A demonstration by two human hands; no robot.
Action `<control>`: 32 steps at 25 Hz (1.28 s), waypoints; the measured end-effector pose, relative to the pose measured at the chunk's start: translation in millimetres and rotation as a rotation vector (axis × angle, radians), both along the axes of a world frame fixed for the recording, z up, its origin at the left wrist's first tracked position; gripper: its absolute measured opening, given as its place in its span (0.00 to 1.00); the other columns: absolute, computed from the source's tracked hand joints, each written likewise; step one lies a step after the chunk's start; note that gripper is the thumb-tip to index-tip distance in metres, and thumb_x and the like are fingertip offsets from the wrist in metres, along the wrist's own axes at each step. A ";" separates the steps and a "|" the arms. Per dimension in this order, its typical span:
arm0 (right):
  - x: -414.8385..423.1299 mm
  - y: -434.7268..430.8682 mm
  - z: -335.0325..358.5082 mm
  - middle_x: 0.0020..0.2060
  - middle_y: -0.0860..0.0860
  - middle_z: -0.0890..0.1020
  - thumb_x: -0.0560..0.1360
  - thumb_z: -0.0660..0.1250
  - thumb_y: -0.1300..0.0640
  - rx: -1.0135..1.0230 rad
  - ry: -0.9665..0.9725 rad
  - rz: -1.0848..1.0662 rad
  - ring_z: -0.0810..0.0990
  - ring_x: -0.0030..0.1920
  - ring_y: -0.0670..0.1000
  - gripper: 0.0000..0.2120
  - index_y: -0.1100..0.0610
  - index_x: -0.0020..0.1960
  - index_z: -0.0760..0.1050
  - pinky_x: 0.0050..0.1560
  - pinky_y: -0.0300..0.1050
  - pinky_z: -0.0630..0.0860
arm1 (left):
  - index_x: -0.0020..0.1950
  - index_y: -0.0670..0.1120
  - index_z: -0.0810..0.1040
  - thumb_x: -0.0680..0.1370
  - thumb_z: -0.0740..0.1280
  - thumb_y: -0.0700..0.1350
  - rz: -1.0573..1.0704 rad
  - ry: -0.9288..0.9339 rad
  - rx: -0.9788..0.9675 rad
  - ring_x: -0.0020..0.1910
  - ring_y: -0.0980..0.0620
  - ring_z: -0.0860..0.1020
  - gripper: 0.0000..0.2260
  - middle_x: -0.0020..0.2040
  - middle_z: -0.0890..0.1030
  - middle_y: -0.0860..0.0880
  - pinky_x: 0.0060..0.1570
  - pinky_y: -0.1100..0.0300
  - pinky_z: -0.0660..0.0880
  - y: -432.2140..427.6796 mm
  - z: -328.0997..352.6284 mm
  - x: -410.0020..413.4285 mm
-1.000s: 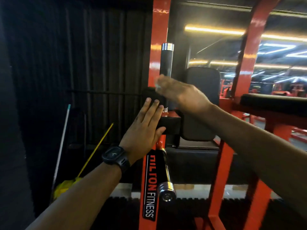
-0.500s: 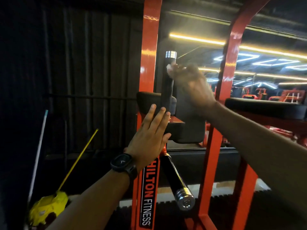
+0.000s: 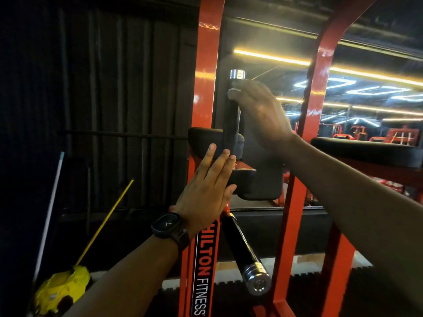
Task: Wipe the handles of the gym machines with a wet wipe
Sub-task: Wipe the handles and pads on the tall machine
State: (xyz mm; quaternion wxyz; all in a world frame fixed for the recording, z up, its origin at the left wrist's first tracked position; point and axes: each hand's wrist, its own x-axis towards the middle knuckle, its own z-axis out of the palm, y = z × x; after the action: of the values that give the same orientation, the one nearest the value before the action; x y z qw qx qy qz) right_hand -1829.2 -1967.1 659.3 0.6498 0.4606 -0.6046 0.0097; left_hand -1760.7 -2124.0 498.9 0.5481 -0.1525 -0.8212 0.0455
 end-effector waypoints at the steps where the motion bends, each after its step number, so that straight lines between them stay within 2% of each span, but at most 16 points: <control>1: 0.6 -2.9 -0.1 0.61 0.63 0.79 0.77 0.64 0.68 0.017 0.048 -0.031 0.76 0.64 0.64 0.13 0.66 0.60 0.78 0.63 0.56 0.75 | 0.79 0.43 0.55 0.83 0.53 0.54 0.003 0.001 -0.006 0.80 0.42 0.49 0.27 0.79 0.60 0.43 0.74 0.46 0.54 -0.3 -0.2 0.2; 4: -1.8 7.6 1.1 0.64 0.65 0.78 0.77 0.57 0.68 0.307 0.193 -0.104 0.75 0.67 0.65 0.16 0.67 0.62 0.77 0.64 0.57 0.75 | 0.79 0.44 0.55 0.83 0.53 0.55 -0.002 -0.004 -0.008 0.80 0.42 0.49 0.27 0.79 0.58 0.44 0.74 0.46 0.54 -1.3 0.8 -0.3; 5: -3.0 10.1 8.8 0.64 0.66 0.77 0.77 0.57 0.69 0.321 0.190 -0.088 0.75 0.67 0.65 0.17 0.68 0.64 0.75 0.65 0.57 0.74 | 0.79 0.44 0.55 0.83 0.53 0.55 -0.009 -0.005 0.001 0.80 0.43 0.48 0.27 0.79 0.58 0.44 0.73 0.46 0.55 -2.1 1.0 -0.6; 7: -0.7 5.2 16.3 0.66 0.67 0.75 0.77 0.62 0.71 0.201 0.100 -0.044 0.73 0.68 0.65 0.20 0.69 0.68 0.72 0.69 0.57 0.69 | 0.79 0.44 0.57 0.83 0.53 0.54 -0.018 -0.005 0.011 0.80 0.43 0.48 0.27 0.79 0.58 0.44 0.73 0.46 0.56 -1.7 1.2 -0.6; 9: 3.4 -5.8 6.5 0.68 0.67 0.74 0.74 0.64 0.73 0.162 0.075 -0.110 0.72 0.70 0.65 0.22 0.70 0.68 0.71 0.70 0.55 0.63 | 0.78 0.43 0.58 0.83 0.53 0.54 -0.016 0.006 -0.003 0.80 0.42 0.49 0.26 0.79 0.60 0.43 0.73 0.47 0.56 -1.6 1.1 0.3; 12: 6.3 8.0 7.7 0.65 0.66 0.76 0.76 0.58 0.69 0.426 0.161 -0.145 0.75 0.68 0.64 0.18 0.69 0.64 0.75 0.67 0.55 0.69 | 0.79 0.44 0.57 0.83 0.53 0.54 0.008 0.013 -0.024 0.80 0.41 0.52 0.26 0.79 0.60 0.43 0.74 0.47 0.57 -2.1 -1.1 -0.5; 14: 6.8 16.0 28.1 0.65 0.65 0.77 0.77 0.59 0.67 0.436 0.157 -0.081 0.75 0.67 0.63 0.17 0.68 0.65 0.75 0.64 0.58 0.76 | 0.79 0.45 0.56 0.83 0.53 0.54 0.028 0.024 -0.016 0.80 0.42 0.53 0.26 0.78 0.60 0.44 0.73 0.47 0.58 -0.1 -2.5 -0.4; 16: 3.9 13.6 29.2 0.65 0.64 0.78 0.77 0.61 0.68 0.419 0.160 -0.097 0.75 0.68 0.62 0.17 0.66 0.65 0.76 0.63 0.58 0.77 | 0.79 0.45 0.57 0.83 0.53 0.54 0.020 0.034 -0.002 0.80 0.42 0.53 0.26 0.78 0.59 0.44 0.72 0.47 0.59 -0.1 -3.0 0.1; 18: 2.1 9.9 21.1 0.65 0.62 0.78 0.76 0.65 0.69 0.513 0.251 -0.171 0.75 0.68 0.60 0.17 0.64 0.64 0.77 0.66 0.55 0.75 | 0.79 0.45 0.57 0.83 0.54 0.54 0.014 0.034 -0.001 0.80 0.42 0.52 0.26 0.78 0.60 0.44 0.72 0.48 0.59 -1.1 -3.2 0.8; 19: 2.4 9.4 20.7 0.65 0.61 0.78 0.75 0.67 0.69 0.536 0.230 -0.178 0.75 0.69 0.60 0.18 0.64 0.65 0.77 0.68 0.54 0.73 | 0.79 0.45 0.57 0.83 0.54 0.54 0.011 0.028 0.000 0.80 0.42 0.52 0.26 0.78 0.59 0.45 0.72 0.48 0.59 -0.7 -2.8 1.5; 20: 2.5 8.0 23.7 0.65 0.61 0.78 0.76 0.67 0.68 0.494 0.195 -0.160 0.74 0.69 0.60 0.18 0.63 0.66 0.76 0.68 0.54 0.72 | 0.79 0.45 0.58 0.83 0.54 0.54 0.008 0.021 0.005 0.80 0.43 0.51 0.26 0.78 0.59 0.45 0.72 0.48 0.59 -0.5 -2.2 2.2; 23: 3.0 -0.2 22.2 0.67 0.61 0.76 0.81 0.61 0.60 0.271 0.070 -0.142 0.72 0.70 0.61 0.18 0.63 0.69 0.73 0.70 0.55 0.67 | 0.79 0.45 0.58 0.83 0.53 0.54 0.004 -0.005 0.013 0.80 0.43 0.50 0.26 0.79 0.60 0.45 0.71 0.48 0.60 0.2 -1.8 3.1; 25: 4.9 -2.8 14.0 0.67 0.63 0.76 0.76 0.65 0.66 0.329 0.097 -0.200 0.73 0.70 0.62 0.20 0.65 0.68 0.74 0.70 0.54 0.65 | 0.79 0.45 0.58 0.83 0.53 0.54 0.011 -0.004 0.006 0.80 0.43 0.51 0.26 0.79 0.61 0.45 0.72 0.48 0.60 -0.5 -1.6 3.0; 26: 6.8 -1.3 14.7 0.66 0.64 0.77 0.74 0.67 0.69 0.387 0.135 -0.213 0.75 0.68 0.62 0.20 0.66 0.66 0.75 0.69 0.54 0.66 | 0.79 0.45 0.58 0.83 0.53 0.54 0.015 -0.002 0.004 0.80 0.43 0.50 0.26 0.79 0.60 0.45 0.72 0.47 0.59 -1.2 -1.8 2.9; 29: 12.9 -3.1 39.9 0.61 0.63 0.80 0.74 0.64 0.68 0.360 0.113 -0.206 0.79 0.63 0.62 0.17 0.65 0.61 0.79 0.60 0.57 0.77 | 0.79 0.45 0.57 0.83 0.53 0.54 0.023 -0.002 0.012 0.80 0.44 0.49 0.26 0.79 0.59 0.45 0.71 0.47 0.59 -0.7 -2.2 3.5; 32: 19.2 -8.5 40.0 0.59 0.63 0.81 0.70 0.70 0.72 0.390 0.140 -0.238 0.80 0.62 0.62 0.17 0.66 0.58 0.80 0.62 0.56 0.76 | 0.79 0.45 0.57 0.83 0.53 0.54 0.016 -0.007 0.011 0.80 0.43 0.50 0.26 0.79 0.59 0.45 0.71 0.46 0.59 0.1 -1.6 4.4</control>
State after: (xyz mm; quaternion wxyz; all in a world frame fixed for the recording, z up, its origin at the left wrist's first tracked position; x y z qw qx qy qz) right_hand -1809.9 -1975.6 699.2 0.5853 0.5025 -0.5986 -0.2159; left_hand -1756.3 -2123.9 497.3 0.5455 -0.1433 -0.8246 0.0450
